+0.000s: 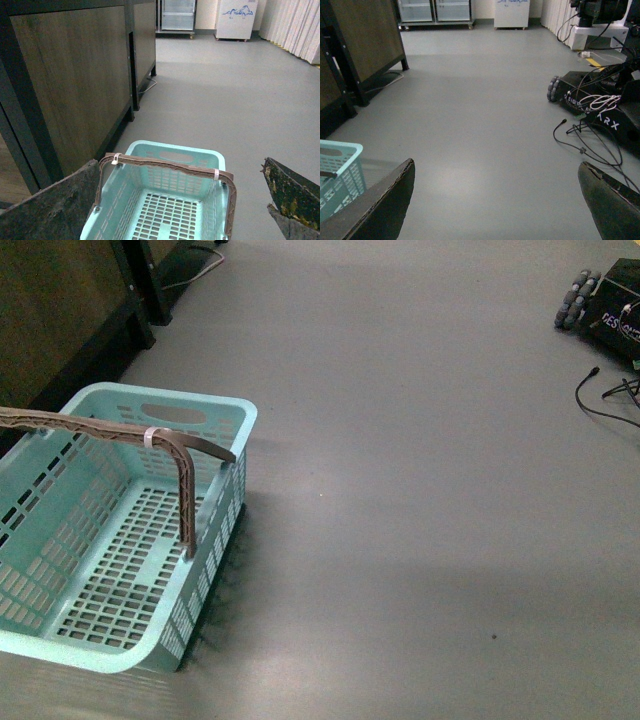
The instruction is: Pick lemon and mango into basket
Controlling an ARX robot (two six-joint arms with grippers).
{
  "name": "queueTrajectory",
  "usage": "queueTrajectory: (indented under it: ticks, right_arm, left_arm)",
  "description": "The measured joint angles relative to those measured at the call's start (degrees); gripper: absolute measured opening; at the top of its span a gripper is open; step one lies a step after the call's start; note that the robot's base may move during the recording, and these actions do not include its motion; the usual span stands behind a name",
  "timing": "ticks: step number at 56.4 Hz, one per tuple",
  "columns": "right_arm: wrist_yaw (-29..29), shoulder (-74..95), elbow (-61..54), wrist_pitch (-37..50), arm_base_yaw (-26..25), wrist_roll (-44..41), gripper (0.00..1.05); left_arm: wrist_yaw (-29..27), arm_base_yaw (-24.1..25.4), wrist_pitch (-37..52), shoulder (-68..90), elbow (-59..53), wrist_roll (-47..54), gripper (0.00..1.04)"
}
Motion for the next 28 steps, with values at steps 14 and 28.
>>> queueTrajectory:
  ticks: [14,28]
  right_arm:
    - [0.0,0.0,0.0,0.0,0.0,0.0,0.96]
    - [0.0,0.0,0.0,0.0,0.0,0.0,0.96]
  left_arm:
    - [0.0,0.0,0.0,0.0,0.0,0.0,0.98]
    - [0.0,0.0,0.0,0.0,0.0,0.0,0.98]
